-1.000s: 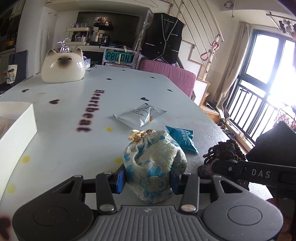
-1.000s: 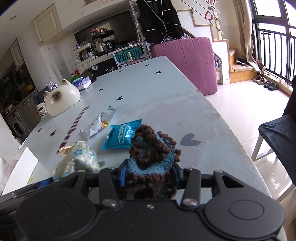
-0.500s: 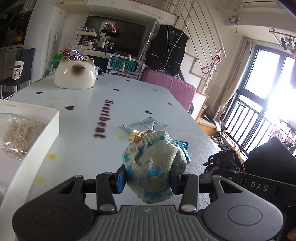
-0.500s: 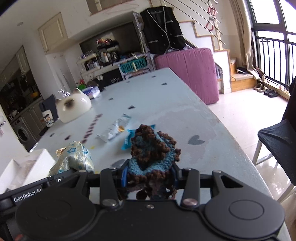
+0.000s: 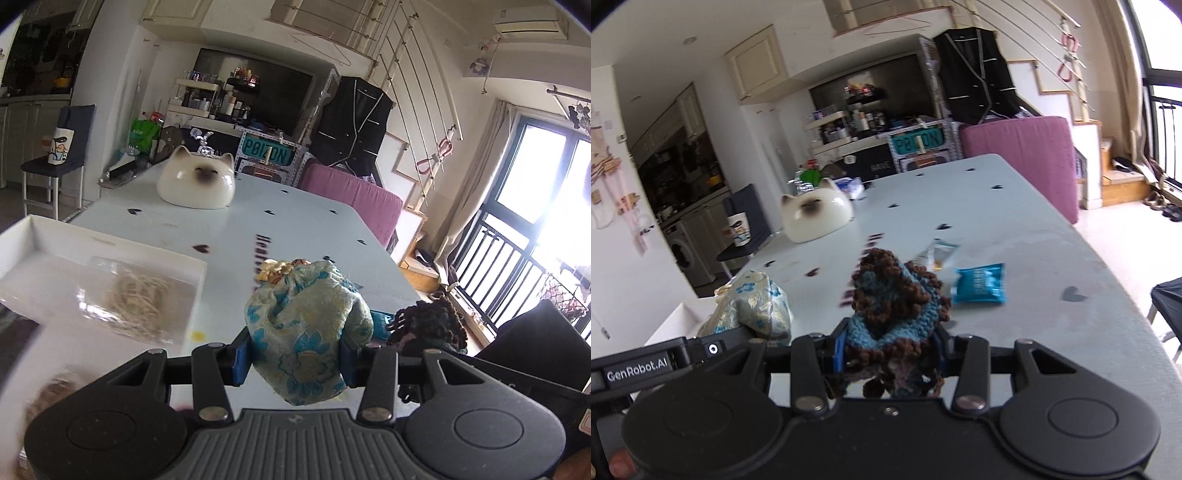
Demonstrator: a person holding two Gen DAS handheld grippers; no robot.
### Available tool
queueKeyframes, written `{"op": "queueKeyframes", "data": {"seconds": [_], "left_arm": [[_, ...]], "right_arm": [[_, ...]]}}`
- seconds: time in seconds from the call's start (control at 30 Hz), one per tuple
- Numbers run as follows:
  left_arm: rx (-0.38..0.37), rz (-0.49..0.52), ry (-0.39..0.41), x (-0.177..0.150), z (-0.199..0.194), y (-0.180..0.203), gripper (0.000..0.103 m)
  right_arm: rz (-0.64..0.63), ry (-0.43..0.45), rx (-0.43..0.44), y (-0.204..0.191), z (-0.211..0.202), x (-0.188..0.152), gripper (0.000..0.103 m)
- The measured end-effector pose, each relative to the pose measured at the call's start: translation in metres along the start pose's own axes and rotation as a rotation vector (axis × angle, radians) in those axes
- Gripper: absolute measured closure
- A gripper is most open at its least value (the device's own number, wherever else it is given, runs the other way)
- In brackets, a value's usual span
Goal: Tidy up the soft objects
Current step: 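Carry floral pouch with left tool over the tray while right tool carries scrunchie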
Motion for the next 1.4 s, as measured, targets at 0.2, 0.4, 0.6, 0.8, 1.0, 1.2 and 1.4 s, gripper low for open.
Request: {"op": "queueKeyframes", "data": {"seconds": [0.2,0.4,0.6,0.8,1.0,1.2,1.4], "left_arm": [[0.050,0.003,0.015,0.032,-0.035,-0.046,0.056],[0.123,0.061,0.000,0.065,-0.046,-0.095,0.056],[0.210,0.062,-0.080,0.082,-0.029,-0.150,0.056],[0.273,0.040,-0.183,0.082,0.000,-0.204,0.056],[0.307,0.037,-0.246,0.075,0.024,-0.235,0.056],[0.279,-0.031,-0.228,0.076,0.035,-0.253,0.056],[0.280,-0.064,-0.236,0.072,0.045,-0.265,0.054]], "right_arm": [[-0.053,-0.007,0.037,-0.037,-0.003,0.003,0.059],[-0.095,-0.030,0.063,-0.071,0.000,0.006,0.059],[-0.122,-0.063,0.105,-0.103,0.007,0.009,0.059],[-0.158,-0.113,0.161,-0.141,0.020,0.006,0.059],[-0.185,-0.203,0.228,-0.178,0.045,-0.002,0.059],[-0.192,-0.295,0.267,-0.206,0.073,-0.015,0.059],[-0.201,-0.348,0.303,-0.229,0.090,-0.025,0.059]]}}
Point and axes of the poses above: each gripper's, at about its wrist camera, not at the fingertips, and z roughly the way its jaws point, y to its right, x to its top, the point moved 3 cm from there along z, roughly the way its jaws point, and after that the axes turned 6 degrees about -x, right-handed, at the moved point
